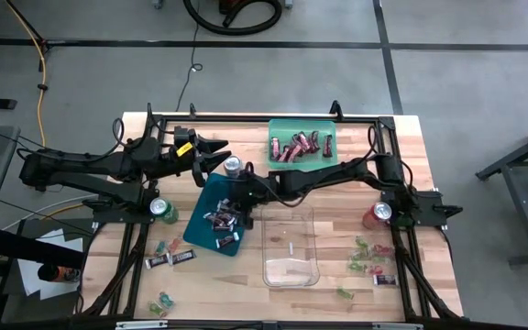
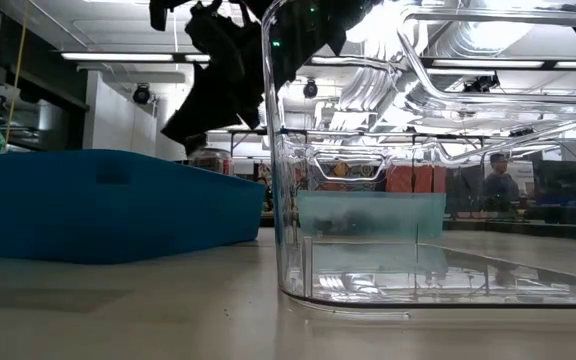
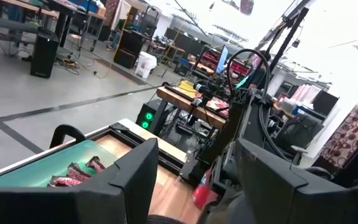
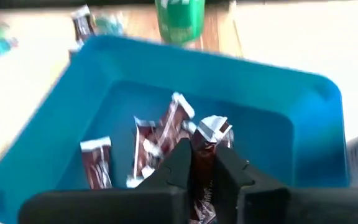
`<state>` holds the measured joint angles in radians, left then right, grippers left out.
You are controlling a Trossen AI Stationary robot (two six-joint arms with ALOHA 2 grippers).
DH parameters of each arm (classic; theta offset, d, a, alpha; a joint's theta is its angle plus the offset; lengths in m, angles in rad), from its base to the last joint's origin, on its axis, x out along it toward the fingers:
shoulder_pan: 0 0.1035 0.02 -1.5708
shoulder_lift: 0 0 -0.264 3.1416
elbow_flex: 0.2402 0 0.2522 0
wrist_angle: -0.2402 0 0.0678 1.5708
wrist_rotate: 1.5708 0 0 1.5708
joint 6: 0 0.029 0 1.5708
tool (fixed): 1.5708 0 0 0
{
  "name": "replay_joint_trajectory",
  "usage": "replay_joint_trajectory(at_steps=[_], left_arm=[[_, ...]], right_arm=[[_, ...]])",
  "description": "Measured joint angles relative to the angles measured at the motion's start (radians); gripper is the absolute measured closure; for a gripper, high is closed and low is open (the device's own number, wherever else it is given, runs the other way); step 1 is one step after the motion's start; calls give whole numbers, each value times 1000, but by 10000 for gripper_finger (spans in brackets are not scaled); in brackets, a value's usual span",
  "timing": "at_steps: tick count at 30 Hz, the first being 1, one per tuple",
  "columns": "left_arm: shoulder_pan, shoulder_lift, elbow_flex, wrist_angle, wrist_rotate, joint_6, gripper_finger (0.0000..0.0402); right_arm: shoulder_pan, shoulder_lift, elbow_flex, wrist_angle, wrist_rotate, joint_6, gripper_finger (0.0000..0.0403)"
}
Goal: Sort candy
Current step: Put the chocolate bar into the blue bin
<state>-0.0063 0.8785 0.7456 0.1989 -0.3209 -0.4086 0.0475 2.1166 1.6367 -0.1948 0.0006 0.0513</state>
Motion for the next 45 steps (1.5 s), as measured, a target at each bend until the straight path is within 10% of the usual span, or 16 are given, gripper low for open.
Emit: replay_joint_trajectory(at_steps=[18,37,45], left_arm=[[0,0,0,0,0,1,202],[0,0,0,-21,0,1,202],[0,0,0,-22,0,1,202]], right_arm=[[-3,0,0,12,63,80,200],[-45,-235,-13,-455,76,-10,239],[43,-480,-380,-381,80,173,262]])
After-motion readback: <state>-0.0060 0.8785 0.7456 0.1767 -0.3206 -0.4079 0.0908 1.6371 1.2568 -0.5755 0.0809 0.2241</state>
